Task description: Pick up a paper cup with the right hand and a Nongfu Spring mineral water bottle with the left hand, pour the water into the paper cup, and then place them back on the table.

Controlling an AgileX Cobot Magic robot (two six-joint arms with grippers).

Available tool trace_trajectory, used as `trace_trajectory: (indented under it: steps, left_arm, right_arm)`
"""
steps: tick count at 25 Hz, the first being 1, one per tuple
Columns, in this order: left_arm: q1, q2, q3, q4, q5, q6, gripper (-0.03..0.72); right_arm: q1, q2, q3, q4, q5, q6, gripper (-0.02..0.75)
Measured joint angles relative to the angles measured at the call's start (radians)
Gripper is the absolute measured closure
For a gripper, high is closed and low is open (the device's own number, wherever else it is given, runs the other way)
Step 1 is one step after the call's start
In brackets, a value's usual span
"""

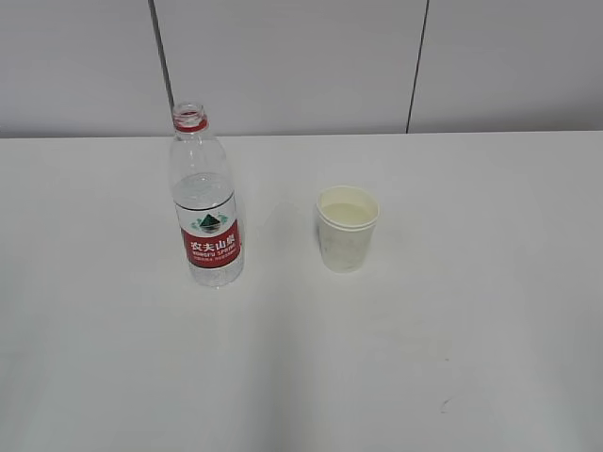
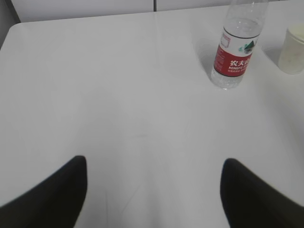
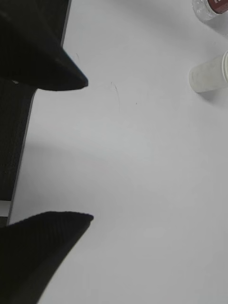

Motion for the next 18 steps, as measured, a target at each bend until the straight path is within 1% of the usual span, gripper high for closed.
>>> trace_trajectory:
  steps: [18]
  left_arm:
    - [0.000, 0.000, 0.000, 0.000, 0.000, 0.000, 0.177]
  right_arm:
    - [0.000, 0.000, 0.000, 0.000, -0.001, 0.000, 0.150]
